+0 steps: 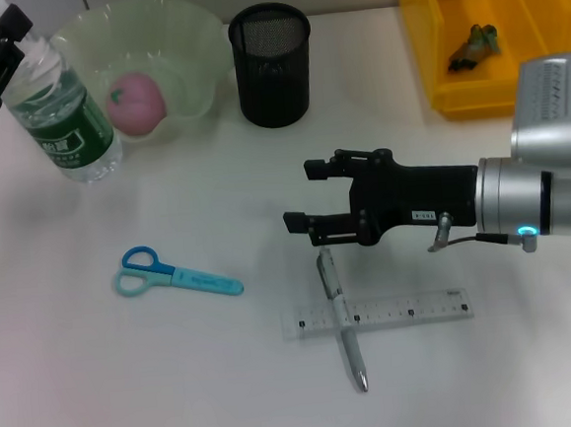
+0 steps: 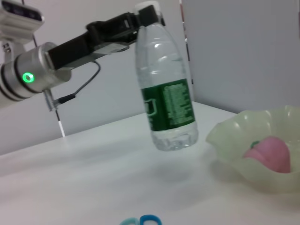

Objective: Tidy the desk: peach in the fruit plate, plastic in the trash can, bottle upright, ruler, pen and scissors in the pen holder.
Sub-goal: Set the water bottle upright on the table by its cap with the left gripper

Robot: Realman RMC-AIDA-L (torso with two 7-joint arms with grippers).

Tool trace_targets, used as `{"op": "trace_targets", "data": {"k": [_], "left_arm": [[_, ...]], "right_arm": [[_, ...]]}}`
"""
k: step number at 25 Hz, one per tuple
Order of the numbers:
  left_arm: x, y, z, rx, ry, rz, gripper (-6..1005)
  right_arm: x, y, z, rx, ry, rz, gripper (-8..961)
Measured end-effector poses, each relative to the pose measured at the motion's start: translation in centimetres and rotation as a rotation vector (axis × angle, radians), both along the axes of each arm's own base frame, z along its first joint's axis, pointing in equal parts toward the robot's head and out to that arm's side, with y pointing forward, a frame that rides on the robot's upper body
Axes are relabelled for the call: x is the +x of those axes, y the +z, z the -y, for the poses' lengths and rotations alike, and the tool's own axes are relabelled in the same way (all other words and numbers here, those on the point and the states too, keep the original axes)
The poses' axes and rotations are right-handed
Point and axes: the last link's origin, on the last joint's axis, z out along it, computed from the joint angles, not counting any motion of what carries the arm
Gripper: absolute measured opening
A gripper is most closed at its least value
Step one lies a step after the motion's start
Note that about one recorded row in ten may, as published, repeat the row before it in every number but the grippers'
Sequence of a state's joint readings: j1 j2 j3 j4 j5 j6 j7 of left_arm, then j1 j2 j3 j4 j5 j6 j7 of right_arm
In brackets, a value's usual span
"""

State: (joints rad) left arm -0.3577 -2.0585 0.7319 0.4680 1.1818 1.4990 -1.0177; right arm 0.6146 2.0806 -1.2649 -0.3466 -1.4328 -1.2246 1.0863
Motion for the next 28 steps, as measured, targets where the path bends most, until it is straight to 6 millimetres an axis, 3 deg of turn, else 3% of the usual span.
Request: {"op": "trace_targets", "data": {"k": [7,28], "left_arm": [[-1.8,-0.6,-1.0,0.066,0.121,-0.123,468],[-3.3,-2.0,-2.0,0.105,0.214,-0.263,475]], "right_arm": [[0.1,-0.1,0.4,0.005,0.025,0.001,791],[0.2,0.0,0.8,0.004,0.042,-0.011,790]]}}
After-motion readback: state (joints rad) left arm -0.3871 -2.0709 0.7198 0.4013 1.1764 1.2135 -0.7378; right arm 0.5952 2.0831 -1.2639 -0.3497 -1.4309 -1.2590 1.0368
